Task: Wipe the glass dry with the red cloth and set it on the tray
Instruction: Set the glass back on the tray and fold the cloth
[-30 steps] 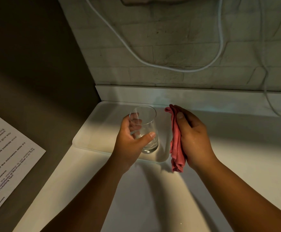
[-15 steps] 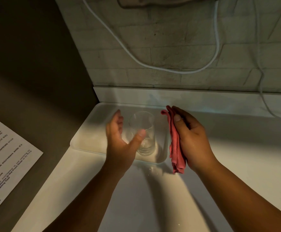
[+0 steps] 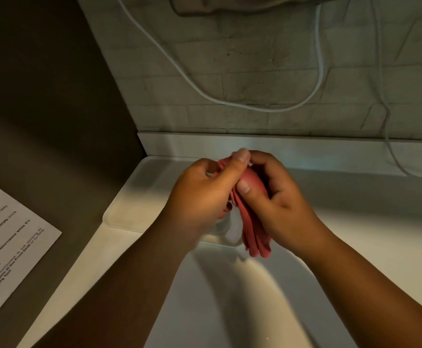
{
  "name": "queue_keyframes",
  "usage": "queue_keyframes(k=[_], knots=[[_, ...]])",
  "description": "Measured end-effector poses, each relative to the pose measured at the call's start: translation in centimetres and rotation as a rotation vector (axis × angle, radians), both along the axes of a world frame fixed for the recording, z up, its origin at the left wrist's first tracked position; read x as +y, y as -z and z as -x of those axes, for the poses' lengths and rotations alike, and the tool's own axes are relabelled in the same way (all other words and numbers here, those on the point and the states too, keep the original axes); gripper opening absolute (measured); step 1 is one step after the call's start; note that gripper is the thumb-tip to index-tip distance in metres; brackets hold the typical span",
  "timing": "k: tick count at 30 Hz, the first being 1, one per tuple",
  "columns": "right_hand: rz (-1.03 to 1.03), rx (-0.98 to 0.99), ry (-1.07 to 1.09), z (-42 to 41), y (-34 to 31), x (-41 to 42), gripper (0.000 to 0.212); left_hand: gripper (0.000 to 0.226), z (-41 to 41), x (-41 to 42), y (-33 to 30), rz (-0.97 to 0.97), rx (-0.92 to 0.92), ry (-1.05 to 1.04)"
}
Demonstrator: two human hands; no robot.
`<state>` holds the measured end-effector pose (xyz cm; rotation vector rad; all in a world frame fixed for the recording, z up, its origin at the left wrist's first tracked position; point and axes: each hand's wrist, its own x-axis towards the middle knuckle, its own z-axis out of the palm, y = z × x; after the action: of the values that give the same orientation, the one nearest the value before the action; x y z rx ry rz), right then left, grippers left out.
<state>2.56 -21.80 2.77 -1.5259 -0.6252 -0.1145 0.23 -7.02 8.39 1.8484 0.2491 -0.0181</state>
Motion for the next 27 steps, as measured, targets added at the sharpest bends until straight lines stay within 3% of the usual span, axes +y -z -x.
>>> queue_keyframes(k=[4,7,10,15,19,23,27], knots=[[0.078,-0.022,-0.026,0.0,0.2,0.0,0.047,0.028,-0.5,0.9,-0.1,0.03,0.03,0.022],[0.049,0.101,-0.08,0.0,0.8,-0.3,0.073,0.006,-0.5,1.2,-0.3,0.025,-0.001,0.036],[0.058,0.24,-0.116,-0.4,1.2,-0.9,0.074,0.013,-0.2,1.5,-0.1,-0.023,-0.079,0.044],[0.11,0.403,-0.221,-1.7,1.9,-2.3,0.039,0.029,0.4,1.8,0.3,-0.163,-0.149,0.032],[0.271,0.457,-0.293,-2.7,1.8,-4.6,0.044,0.04,0.6,2.3,0.2,-0.178,-0.16,-0.012],[0.249,0.433,-0.312,-3.1,1.5,-6.3,0.028,0.037,1.1,2.1,0.4,0.03,-0.034,0.108],[0.319,0.381,-0.32,-3.6,0.7,-7.8,0.027,0.058,1.9,1.2,0.9,0.192,0.155,0.216]])
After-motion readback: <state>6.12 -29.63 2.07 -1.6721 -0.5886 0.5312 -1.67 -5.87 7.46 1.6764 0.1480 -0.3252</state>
